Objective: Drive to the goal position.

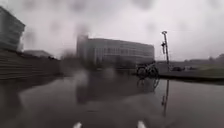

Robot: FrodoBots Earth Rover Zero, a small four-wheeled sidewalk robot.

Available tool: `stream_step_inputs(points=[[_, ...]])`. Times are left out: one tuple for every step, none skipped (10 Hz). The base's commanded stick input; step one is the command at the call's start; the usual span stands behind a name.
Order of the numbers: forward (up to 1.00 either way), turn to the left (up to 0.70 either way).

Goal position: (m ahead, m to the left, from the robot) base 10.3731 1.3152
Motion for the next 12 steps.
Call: stream_step_inputs(points=[[0.7, -0.13], [0.7, -0.06], [0.7, 0.01], [0.7, 0.01], [0.7, 0.01], [0.7, 0.01], [0.7, 0.01], [0.7, 0.01], [0.7, 0.01], [0.7, 0.01], [0.7, 0.01], [0.7, 0.01]])
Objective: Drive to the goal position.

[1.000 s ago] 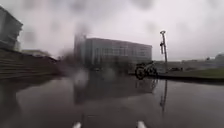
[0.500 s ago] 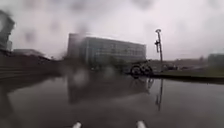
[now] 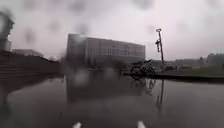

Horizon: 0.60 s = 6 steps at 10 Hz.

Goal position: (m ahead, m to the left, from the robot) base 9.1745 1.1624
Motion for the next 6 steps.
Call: stream_step_inputs(points=[[0.7, 0.01], [0.7, 0.01], [0.7, 0.01], [0.7, 0.01], [0.7, 0.01], [0.7, 0.01]])
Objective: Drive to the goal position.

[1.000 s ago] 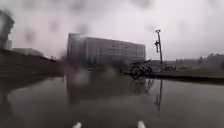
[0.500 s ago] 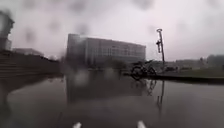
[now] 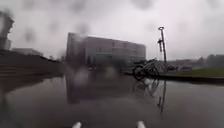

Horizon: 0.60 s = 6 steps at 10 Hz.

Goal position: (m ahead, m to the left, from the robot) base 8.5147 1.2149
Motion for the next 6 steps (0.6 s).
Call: stream_step_inputs(points=[[0.7, 0.01], [0.7, 0.01], [0.7, 0.01], [0.7, 0.01], [0.7, 0.01], [0.7, 0.01]])
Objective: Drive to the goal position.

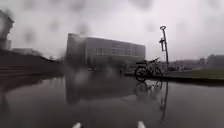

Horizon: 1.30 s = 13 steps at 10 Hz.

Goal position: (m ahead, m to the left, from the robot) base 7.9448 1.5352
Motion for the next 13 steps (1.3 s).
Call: stream_step_inputs(points=[[0.7, 0.01], [0.7, 0.01], [0.7, 0.01], [0.7, 0.01], [0.7, 0.01], [0.7, 0.01], [0.7, 0.01], [0.7, 0.01], [0.7, 0.01], [0.7, 0.01], [0.7, 0.01], [0.7, 0.01], [0.7, 0.01]])
